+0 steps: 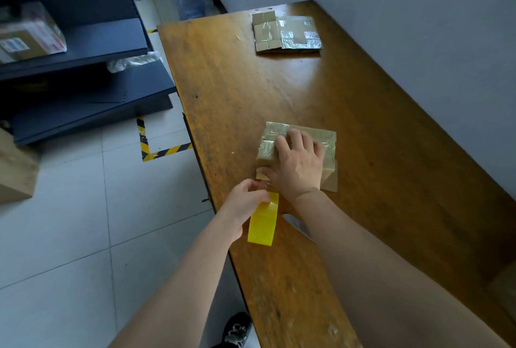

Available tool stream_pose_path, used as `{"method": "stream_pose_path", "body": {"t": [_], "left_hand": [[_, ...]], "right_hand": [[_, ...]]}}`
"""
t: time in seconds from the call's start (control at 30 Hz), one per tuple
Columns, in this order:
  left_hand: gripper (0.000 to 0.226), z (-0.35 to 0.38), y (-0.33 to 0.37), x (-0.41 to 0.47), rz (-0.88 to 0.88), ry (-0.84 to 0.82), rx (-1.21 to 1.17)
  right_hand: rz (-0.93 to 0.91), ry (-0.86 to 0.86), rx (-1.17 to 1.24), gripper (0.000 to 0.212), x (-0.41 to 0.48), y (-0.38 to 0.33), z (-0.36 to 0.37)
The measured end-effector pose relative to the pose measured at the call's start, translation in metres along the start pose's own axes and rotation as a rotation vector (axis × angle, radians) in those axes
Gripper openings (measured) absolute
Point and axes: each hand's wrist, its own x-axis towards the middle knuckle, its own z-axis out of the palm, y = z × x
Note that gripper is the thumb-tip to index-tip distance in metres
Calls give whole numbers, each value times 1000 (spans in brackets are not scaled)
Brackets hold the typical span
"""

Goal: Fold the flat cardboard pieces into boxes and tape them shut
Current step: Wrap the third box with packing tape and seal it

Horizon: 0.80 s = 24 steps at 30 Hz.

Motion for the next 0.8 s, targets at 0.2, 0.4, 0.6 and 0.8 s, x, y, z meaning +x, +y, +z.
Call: {"method": "stream_pose_path", "body": {"t": [0.2, 0.4, 0.6, 0.8], "left_hand": [[16, -8, 3, -1, 15, 30, -11], [15, -4, 7, -6, 23, 31, -78], [15, -3, 14, -18, 74, 39, -112], [15, -10, 18, -36, 151, 59, -194]], "right_hand": [[101, -39, 9, 70, 1, -8, -7], [36, -179, 333, 89, -2, 13, -36], [96, -504, 174, 94, -1, 48, -62], [165, -431, 159, 85, -22, 49, -67]]}}
